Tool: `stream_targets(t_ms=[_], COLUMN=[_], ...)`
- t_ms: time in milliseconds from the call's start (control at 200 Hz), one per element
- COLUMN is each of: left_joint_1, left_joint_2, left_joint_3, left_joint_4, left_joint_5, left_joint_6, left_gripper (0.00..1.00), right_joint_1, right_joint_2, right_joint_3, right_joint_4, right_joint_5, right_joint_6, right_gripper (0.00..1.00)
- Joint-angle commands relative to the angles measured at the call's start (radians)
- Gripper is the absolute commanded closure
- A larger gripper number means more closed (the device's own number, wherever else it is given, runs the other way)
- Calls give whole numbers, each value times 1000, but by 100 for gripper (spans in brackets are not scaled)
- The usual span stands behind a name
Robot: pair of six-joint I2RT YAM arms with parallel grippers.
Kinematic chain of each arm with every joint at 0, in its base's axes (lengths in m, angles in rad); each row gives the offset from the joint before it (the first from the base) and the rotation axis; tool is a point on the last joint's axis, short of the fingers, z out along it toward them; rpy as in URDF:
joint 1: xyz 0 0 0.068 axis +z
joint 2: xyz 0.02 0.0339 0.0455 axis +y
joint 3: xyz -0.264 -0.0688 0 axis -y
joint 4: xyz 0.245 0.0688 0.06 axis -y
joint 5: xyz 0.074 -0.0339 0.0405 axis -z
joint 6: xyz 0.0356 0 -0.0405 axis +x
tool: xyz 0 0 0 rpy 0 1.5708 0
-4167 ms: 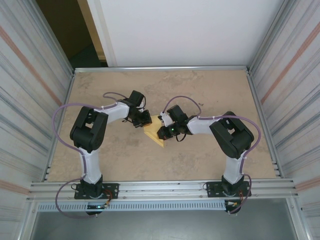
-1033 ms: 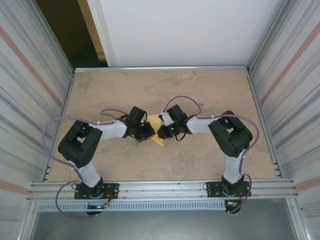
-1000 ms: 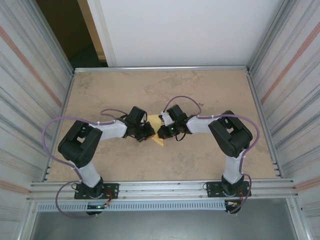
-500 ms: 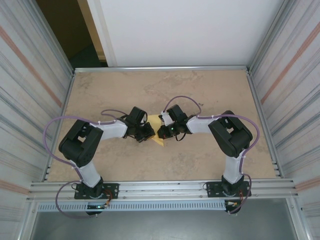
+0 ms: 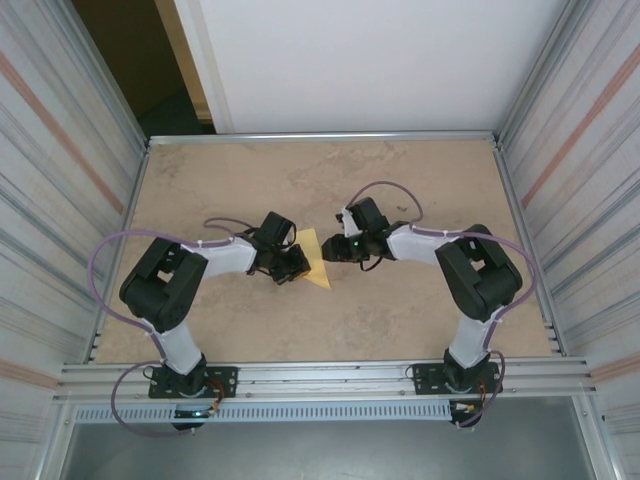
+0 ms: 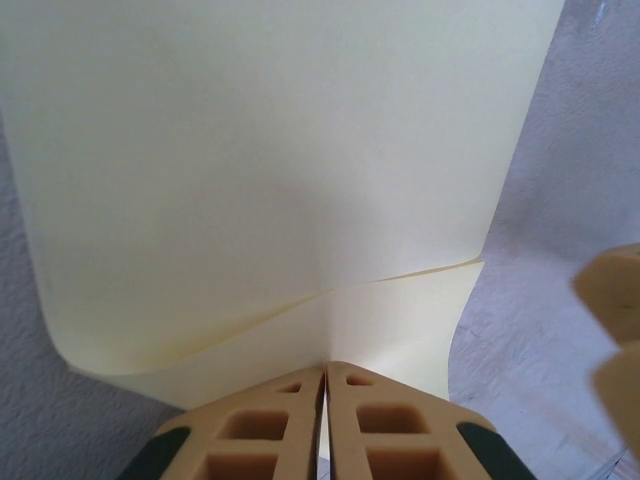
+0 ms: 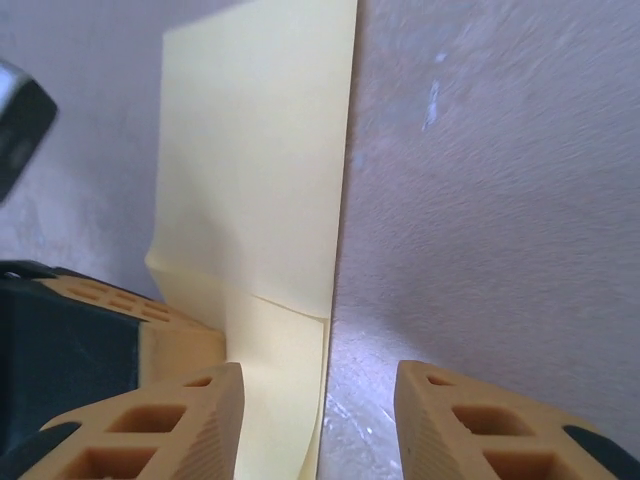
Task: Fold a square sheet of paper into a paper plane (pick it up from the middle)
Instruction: Third fold the triangle at the center of the table.
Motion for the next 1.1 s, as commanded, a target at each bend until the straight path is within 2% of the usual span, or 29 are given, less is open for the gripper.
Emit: stream_targets(t_ms=[0, 120, 291, 531, 702, 1097], left_joint_1=[-2, -2, -2, -2, -2, -2], left_joint_2=[57, 55, 55, 57, 60, 63], left_joint_3=[-12, -11, -12, -15, -14, 1], left_joint_4=[-92, -93, -91, -93, -91, -78], left_joint_5=[-57, -62, -65, -71, -69, -36], left_joint_6=[15, 14, 13, 13, 13, 25], left_gripper=[90, 90, 90, 90, 90, 91], right_joint_1=[-16, -30, -4, 71, 84, 96], right_joint_2=[-56, -86, -87, -19, 34, 120], right_joint_3=[25, 12, 9, 51, 85, 156], right_joint_4=[-85, -109, -117, -170, -180, -236], right_joint_5=[18, 6, -161, -188, -209, -230], right_joint_6=[10, -4, -55, -101, -102, -118], right_gripper=[56, 60, 72, 91, 97, 99])
